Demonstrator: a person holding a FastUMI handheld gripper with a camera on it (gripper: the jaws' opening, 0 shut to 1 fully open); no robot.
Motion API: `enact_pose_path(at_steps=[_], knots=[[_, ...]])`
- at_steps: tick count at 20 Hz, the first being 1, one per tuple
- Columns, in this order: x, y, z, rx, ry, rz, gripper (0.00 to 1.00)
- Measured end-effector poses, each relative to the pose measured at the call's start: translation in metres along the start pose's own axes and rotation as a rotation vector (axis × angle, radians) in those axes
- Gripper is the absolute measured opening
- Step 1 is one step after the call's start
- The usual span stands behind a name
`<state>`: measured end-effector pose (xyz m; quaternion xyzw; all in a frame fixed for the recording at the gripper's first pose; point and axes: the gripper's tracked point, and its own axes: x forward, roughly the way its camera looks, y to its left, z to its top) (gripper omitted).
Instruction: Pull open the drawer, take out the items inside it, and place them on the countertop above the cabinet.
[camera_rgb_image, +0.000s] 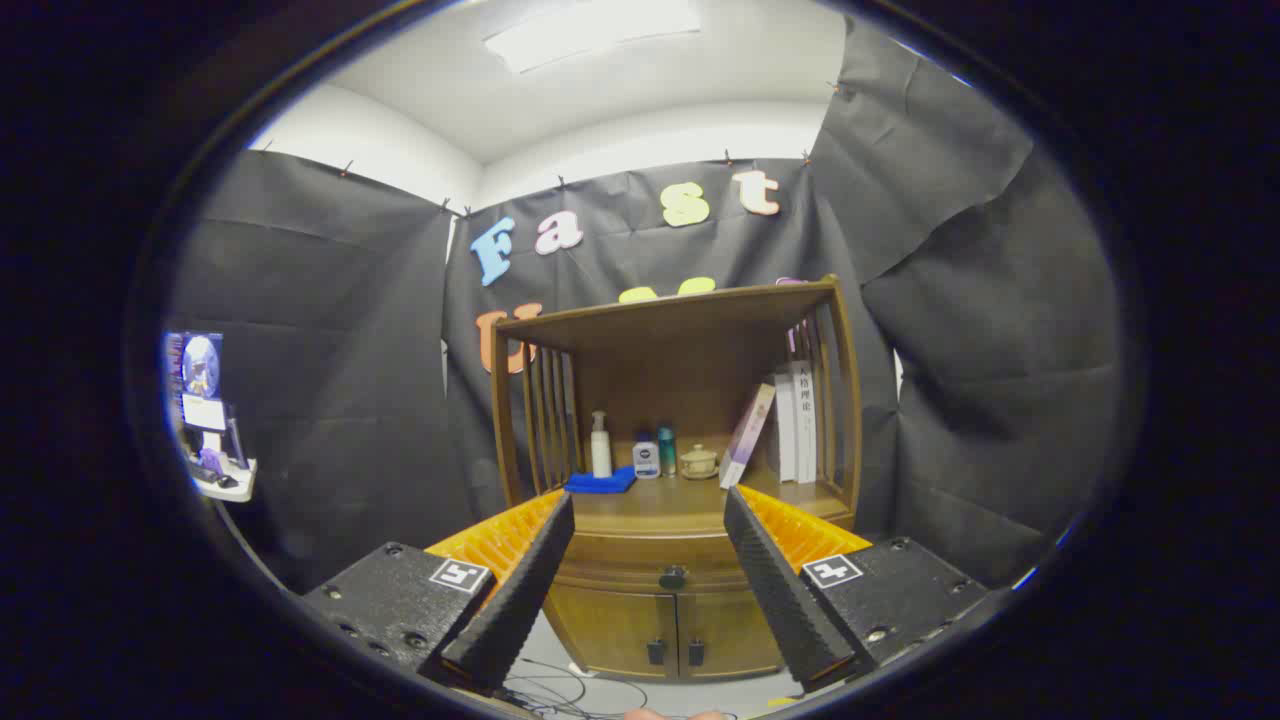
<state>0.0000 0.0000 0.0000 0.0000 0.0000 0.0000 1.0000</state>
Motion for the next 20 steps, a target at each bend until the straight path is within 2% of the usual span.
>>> enact_pose_path(at_steps=[5, 10, 20], knots=[[0.005, 0.004, -0.008, 0.011, -0.008, -0.008, 0.99], [0.003, 0.007, -0.007, -0.034, -0.025, -0.014, 0.99], [0.014, 0.005, -0.027, -0.035, 0.004, -0.027, 0.99]])
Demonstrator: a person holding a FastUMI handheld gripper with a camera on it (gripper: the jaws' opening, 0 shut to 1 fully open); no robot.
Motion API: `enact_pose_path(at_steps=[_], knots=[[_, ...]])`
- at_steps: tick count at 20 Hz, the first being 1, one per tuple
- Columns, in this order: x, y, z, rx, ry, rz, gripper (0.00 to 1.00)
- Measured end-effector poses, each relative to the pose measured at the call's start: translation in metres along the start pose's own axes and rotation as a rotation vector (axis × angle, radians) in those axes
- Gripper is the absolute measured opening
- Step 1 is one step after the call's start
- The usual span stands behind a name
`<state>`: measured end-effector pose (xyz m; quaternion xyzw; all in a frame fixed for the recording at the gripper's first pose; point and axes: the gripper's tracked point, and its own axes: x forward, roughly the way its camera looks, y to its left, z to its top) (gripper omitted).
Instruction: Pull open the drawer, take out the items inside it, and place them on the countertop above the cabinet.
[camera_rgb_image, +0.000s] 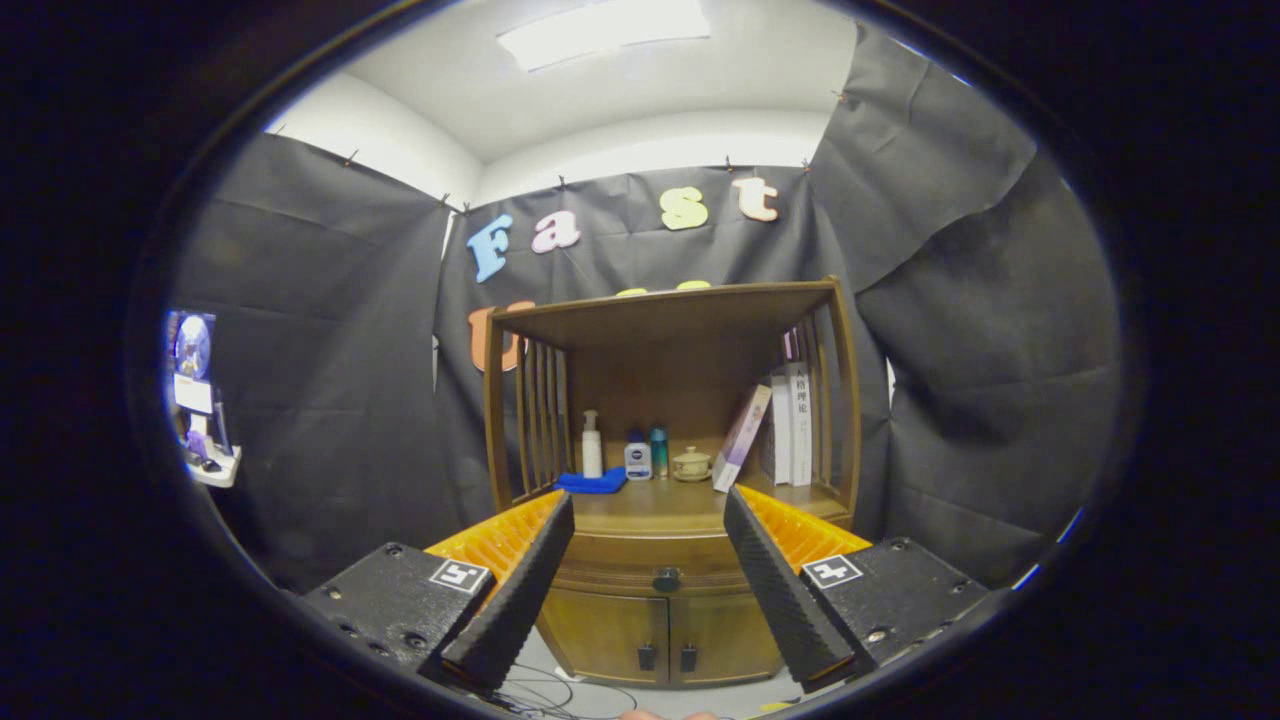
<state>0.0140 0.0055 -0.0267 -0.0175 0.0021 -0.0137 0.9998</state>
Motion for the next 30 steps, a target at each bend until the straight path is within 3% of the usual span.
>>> enact_pose_path(at_steps=[8, 21, 26, 30], knots=[[0.045, -0.002, -0.045, -0.009, 0.074, 0.001, 0.99], [0.159, -0.017, -0.167, -0.001, 0.235, -0.050, 0.99], [0.196, -0.021, -0.206, -0.015, 0.278, -0.036, 0.93], [0.220, -0.038, -0.237, -0.048, 0.317, -0.071, 0.79]])
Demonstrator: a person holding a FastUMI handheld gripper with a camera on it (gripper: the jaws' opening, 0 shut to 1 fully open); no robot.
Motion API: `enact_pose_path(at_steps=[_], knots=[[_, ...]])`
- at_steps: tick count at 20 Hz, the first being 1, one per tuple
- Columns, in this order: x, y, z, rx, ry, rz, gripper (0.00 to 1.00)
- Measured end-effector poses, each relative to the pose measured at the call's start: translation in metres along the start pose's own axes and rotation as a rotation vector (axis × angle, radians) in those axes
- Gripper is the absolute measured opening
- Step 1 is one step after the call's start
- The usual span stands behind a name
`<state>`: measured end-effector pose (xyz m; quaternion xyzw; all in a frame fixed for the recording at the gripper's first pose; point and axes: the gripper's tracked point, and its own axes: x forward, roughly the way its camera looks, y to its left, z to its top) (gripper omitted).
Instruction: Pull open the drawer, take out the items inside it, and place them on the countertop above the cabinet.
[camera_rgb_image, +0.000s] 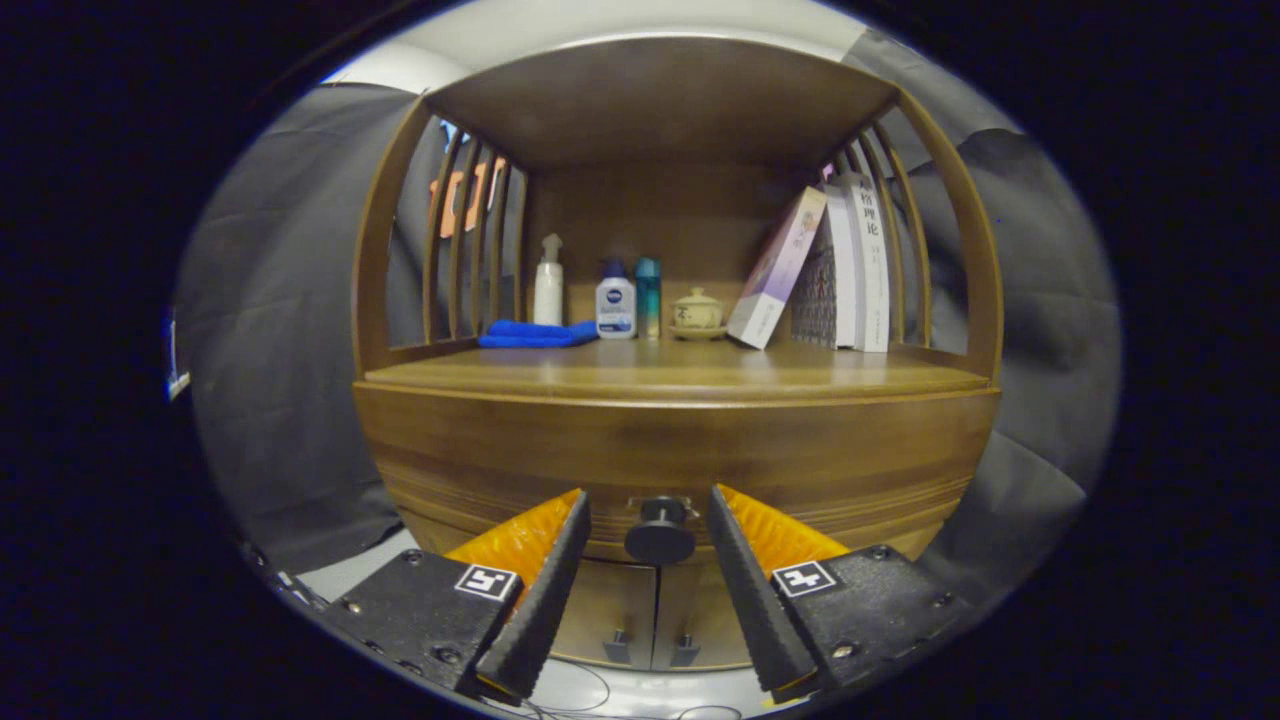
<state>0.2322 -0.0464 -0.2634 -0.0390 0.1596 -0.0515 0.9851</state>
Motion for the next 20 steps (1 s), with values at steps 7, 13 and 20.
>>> enact_pose_path(at_steps=[7, 13, 20], knots=[[0.028, -0.003, -0.015, -0.019, 0.004, -0.028, 0.59], [0.021, -0.008, -0.015, -0.013, 0.018, -0.050, 0.44], [0.007, -0.009, -0.018, -0.006, 0.050, -0.042, 0.33]])
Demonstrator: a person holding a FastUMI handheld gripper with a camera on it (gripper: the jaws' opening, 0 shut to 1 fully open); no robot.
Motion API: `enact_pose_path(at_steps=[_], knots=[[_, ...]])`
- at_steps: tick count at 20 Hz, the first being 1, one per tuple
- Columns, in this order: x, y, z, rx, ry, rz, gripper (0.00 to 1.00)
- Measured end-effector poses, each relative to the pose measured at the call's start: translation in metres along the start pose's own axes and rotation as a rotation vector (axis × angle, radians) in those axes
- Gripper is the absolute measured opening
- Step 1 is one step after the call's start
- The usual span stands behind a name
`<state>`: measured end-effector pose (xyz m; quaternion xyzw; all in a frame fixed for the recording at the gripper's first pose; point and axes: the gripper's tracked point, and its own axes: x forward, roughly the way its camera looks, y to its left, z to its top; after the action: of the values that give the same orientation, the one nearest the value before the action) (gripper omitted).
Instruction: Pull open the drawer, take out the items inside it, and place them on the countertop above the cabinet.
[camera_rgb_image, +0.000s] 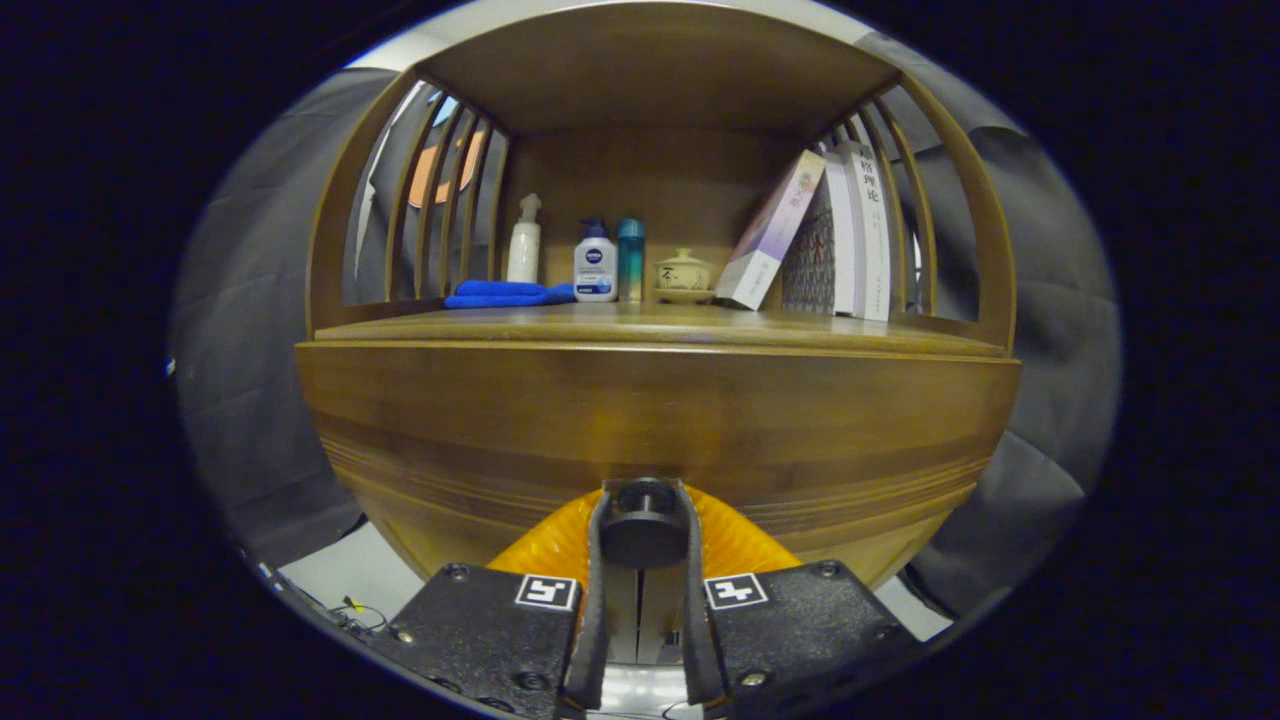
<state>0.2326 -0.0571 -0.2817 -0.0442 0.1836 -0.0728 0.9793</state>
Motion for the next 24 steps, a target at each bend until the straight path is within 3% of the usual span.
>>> enact_pose_path(at_steps=[24], knots=[[-0.147, 0.005, -0.054, -0.043, 0.030, 0.059, 0.32]])
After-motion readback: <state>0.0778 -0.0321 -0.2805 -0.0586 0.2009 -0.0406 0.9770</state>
